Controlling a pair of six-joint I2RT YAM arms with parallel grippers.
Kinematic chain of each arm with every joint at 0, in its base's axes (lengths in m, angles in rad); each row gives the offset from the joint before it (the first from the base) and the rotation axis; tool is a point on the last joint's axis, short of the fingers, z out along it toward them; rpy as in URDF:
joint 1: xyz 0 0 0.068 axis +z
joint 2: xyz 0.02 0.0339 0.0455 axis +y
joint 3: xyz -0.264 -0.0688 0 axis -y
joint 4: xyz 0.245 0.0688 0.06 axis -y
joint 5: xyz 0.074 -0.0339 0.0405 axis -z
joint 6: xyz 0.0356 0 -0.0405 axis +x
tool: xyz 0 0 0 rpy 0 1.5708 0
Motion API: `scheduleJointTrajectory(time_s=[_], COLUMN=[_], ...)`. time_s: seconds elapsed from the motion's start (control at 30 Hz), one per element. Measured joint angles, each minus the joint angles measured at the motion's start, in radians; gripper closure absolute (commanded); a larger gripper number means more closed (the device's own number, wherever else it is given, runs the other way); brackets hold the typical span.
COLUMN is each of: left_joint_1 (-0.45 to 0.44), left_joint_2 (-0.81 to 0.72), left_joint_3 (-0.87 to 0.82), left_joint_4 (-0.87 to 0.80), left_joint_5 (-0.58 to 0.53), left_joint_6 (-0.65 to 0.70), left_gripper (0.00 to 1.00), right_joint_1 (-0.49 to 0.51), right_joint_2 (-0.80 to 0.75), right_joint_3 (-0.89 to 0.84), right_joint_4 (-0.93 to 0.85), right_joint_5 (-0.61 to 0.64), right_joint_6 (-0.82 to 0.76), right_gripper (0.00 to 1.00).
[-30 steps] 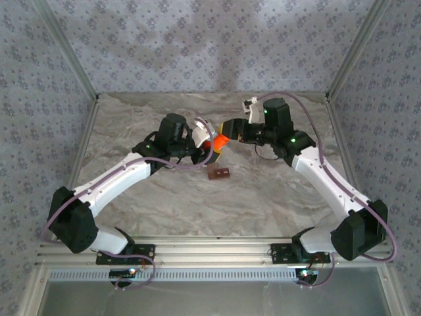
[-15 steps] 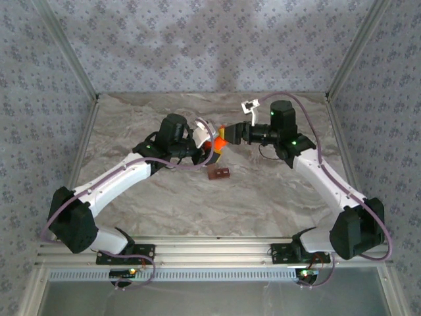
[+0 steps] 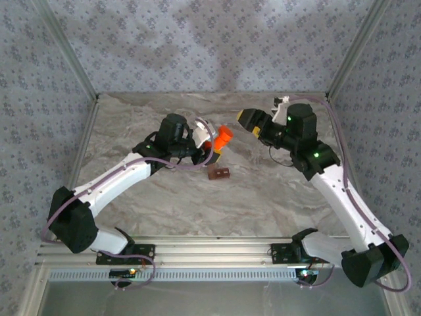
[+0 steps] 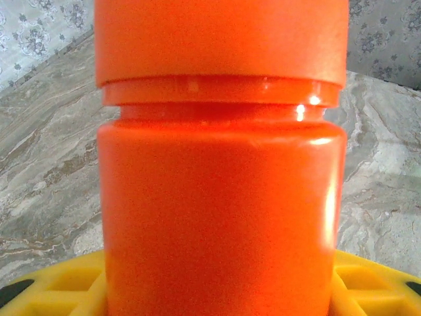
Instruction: Sort the pills into containers
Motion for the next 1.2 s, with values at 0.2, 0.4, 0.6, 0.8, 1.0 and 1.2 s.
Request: scheduleJointTrajectory(time_s=[0.2,0.4,0.6,0.8,1.0,1.2], left_joint_1=[0.0,0.0,0.0,0.0,0.0,0.0], left_joint_2=[0.002,0.002,0.008,0.014,0.018,0.018], left_joint_3=[0.006,0.018,0.028,0.029,0.03,0.03], left_joint_4=[-0.002,-0.002,-0.003,-0.004,-0.011,-0.025], left_joint_5=[0.0,0.0,0.001,0.001,0.0,-0.001], left_joint_6=[0.0,0.0,0.0,0.0,0.0,0.0], left_gripper=[1.0,1.0,1.0,1.0,1.0,1.0], right_joint_1=[0.062,0.097,0.124,0.126,0.127,0.087], right_joint_2=[0.087,0.14,0.156,0.166,0.168,0.164], right_joint_3=[0.056,0.056,0.064,0.071,0.071,0.027], right_joint_4=[-0.049,-0.072,-0.071,-0.068,-0.063,-0.01], right_joint_5=[0.04,0.043,0.043,0.043,0.033,-0.044], right_joint_6=[0.002,0.002,0.001,-0.003,-0.015,-0.051], right_gripper=[0.17,0.19,0.22,0.36,0.56,0.64])
